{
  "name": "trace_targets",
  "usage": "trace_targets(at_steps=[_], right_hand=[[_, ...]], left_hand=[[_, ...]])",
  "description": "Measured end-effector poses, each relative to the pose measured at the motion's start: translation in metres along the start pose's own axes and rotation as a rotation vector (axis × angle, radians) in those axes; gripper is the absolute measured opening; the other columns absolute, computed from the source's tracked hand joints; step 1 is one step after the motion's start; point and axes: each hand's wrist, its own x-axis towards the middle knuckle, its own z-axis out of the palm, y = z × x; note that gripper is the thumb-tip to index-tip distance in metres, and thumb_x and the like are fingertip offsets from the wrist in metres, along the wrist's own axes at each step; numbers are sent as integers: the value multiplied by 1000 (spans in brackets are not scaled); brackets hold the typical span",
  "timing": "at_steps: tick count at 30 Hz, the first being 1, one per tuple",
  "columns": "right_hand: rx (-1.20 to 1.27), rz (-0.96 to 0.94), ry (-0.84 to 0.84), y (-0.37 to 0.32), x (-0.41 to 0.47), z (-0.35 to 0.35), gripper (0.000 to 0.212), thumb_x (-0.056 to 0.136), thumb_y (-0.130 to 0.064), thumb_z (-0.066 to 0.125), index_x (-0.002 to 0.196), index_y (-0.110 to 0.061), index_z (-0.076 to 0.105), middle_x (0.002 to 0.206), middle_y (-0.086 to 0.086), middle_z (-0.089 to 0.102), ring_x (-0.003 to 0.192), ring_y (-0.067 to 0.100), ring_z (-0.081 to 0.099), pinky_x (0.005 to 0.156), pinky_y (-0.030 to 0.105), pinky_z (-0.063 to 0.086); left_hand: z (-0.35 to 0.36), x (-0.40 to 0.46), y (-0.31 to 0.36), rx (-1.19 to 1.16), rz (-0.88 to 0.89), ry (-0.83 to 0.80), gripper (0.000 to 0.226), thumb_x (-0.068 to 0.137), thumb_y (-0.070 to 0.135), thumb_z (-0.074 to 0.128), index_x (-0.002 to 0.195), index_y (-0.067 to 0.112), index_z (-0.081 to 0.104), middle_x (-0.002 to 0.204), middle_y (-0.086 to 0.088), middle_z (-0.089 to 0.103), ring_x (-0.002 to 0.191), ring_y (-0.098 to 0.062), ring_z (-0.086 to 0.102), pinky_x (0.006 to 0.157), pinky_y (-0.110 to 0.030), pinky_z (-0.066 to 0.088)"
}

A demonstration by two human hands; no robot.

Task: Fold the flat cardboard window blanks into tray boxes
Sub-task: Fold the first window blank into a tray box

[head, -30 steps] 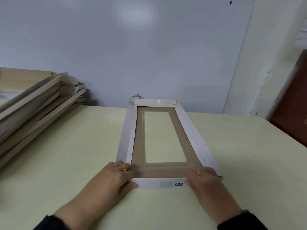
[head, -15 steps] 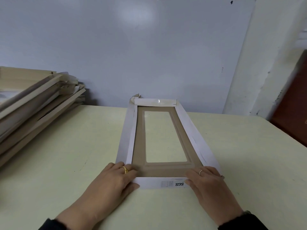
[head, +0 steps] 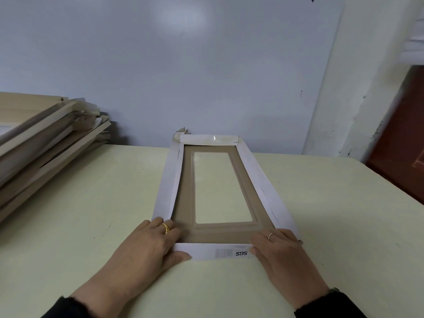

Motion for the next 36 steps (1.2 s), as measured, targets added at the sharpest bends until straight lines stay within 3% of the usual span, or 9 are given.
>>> trace_targets(at_steps=[4, 8, 10, 16, 19, 25, 30, 33, 36], right_hand=[[-5, -6, 7, -1, 1, -1, 9, 61, -17, 66, 57, -16, 58, 55, -8, 56, 49, 14, 56, 61, 27, 32], [-16, -7, 29, -2, 1, -1, 19, 74, -20, 52, 57, -16, 57, 54, -8, 55, 49, 13, 55, 61, 27, 32], [-26, -1, 21, -3, 2, -3, 23, 76, -21, 46, 57, -16, 58, 54, -8, 55, 49, 13, 55, 62, 27, 33], [-93, -21, 9, -17, 7, -11, 14, 58, -7, 71, 62, -17, 62, 64, -4, 59, 62, 21, 61, 65, 29, 33], [-37, -28, 68, -40, 11, -14, 17, 72, -25, 52, 66, -17, 65, 67, -2, 61, 59, 21, 58, 61, 30, 37], [86, 111, -184, -86, 20, -10, 36, 58, -62, 54, 62, -28, 64, 57, -10, 58, 37, 6, 50, 34, 14, 27], [78, 292, -254, -80, 26, -8, 54, 38, -64, 76, 42, -23, 41, 43, 2, 49, 26, 12, 43, 42, 16, 13], [-1, 396, -306, -44, 16, -21, 33, 78, -56, 56, 72, -26, 44, 87, 0, 62, 69, 17, 65, 52, 23, 34], [-158, 393, -374, -6, -12, -34, 37, 94, -55, 21, 96, -29, 47, 116, -9, 49, 101, 13, 60, 75, 24, 44]], left_hand=[[-2, -3, 4, -116, -58, 103, 35, 78, 56, 41, 63, 24, 45, 61, 20, 37, 66, -6, 35, 63, -19, 32], [-6, -4, 5, -173, -45, 96, 28, 75, 53, 44, 63, 28, 46, 61, 23, 32, 68, -3, 34, 61, -10, 30], [-3, -6, 6, -174, -2, 60, 25, 77, 49, 42, 66, 28, 51, 62, 24, 36, 69, -2, 35, 62, -10, 31], [6, -5, 15, -337, -83, 22, 40, 81, 53, 33, 80, 20, 56, 76, 12, 55, 77, -5, 38, 70, -16, 35], [4, -1, 34, -632, -107, 9, 48, 84, 61, 20, 98, 28, 52, 88, 13, 53, 85, -2, 44, 77, -13, 36], [3, 8, 45, -861, -374, 455, 18, 93, 40, 35, 107, 37, 47, 103, 12, 54, 98, 6, 50, 81, -4, 35], [12, 2, 37, -912, -490, 344, 15, 87, 33, 40, 99, 37, 49, 104, 8, 55, 95, 9, 48, 73, -1, 35], [14, -2, 31, -901, -485, 315, 14, 91, 23, 46, 95, 34, 53, 99, 5, 56, 92, 5, 50, 71, -3, 36], [15, -4, 29, -908, -486, 244, 13, 88, 35, 42, 95, 35, 53, 95, 5, 57, 90, 0, 52, 72, -6, 38]])
